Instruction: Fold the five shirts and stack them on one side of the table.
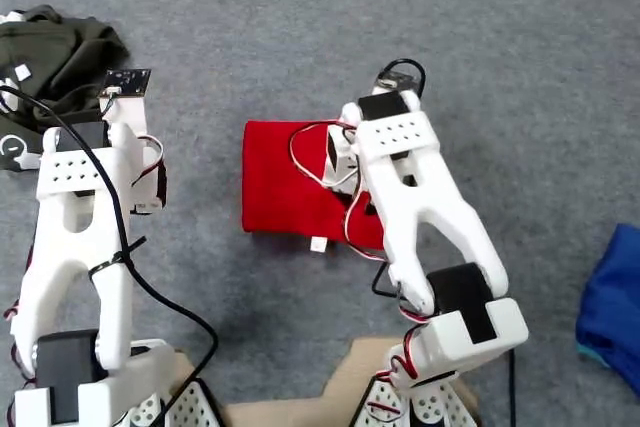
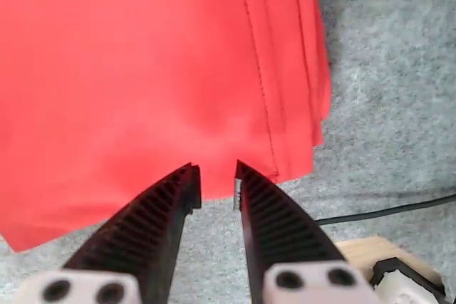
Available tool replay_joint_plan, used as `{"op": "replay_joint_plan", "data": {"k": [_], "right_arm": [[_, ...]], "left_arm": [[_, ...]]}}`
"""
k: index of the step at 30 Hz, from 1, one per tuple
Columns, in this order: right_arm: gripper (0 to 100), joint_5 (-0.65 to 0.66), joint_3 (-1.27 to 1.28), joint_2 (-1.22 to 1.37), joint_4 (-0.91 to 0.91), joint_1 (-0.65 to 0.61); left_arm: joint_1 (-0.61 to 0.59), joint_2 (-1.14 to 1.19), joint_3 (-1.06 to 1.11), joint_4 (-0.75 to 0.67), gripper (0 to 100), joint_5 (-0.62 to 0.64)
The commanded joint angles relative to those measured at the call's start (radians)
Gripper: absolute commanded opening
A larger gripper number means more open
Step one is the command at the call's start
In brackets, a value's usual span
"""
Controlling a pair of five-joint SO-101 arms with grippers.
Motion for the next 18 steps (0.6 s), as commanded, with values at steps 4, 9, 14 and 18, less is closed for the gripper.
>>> {"op": "replay_joint_plan", "data": {"k": [4, 9, 14, 18], "right_arm": [[9.9, 0.002, -0.044, -0.041, 0.038, 0.027], [12.0, 0.002, -0.016, -0.039, 0.032, 0.077], [29.8, -0.006, 0.007, -0.045, 0.058, 0.081], [37.9, -0.011, 0.019, -0.039, 0.051, 0.074]], "left_arm": [[-0.003, -0.03, -0.037, 0.006, 2, -0.011], [-0.003, -0.03, -0.031, 0.009, 2, -0.011], [-0.003, -0.03, -0.037, 0.005, 2, -0.011], [-0.002, -0.03, -0.037, 0.005, 2, -0.011]]}}
